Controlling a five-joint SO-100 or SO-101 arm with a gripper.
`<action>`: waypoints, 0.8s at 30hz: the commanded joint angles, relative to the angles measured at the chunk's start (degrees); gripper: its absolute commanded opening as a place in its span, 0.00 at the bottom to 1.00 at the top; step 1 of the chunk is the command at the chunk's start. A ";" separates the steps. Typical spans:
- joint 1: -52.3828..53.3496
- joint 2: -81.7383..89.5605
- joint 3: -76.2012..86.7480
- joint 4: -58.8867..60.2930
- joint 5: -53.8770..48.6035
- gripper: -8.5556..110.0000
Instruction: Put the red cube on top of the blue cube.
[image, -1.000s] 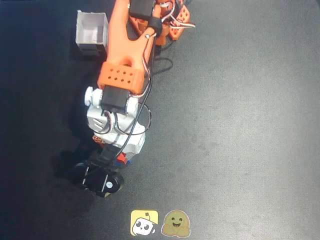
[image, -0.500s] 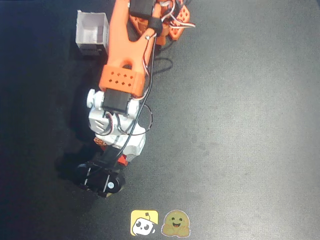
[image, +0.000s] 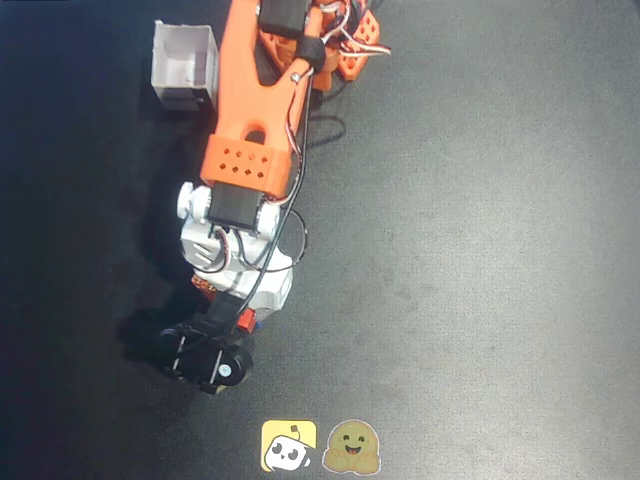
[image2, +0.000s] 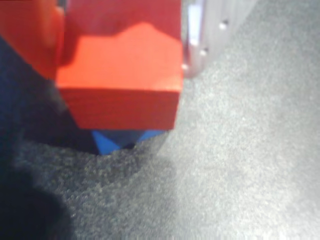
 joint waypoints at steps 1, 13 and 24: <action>0.09 5.01 0.26 -0.53 0.53 0.28; -1.41 13.54 6.50 -3.08 2.29 0.29; -2.99 32.96 24.79 -11.60 0.88 0.28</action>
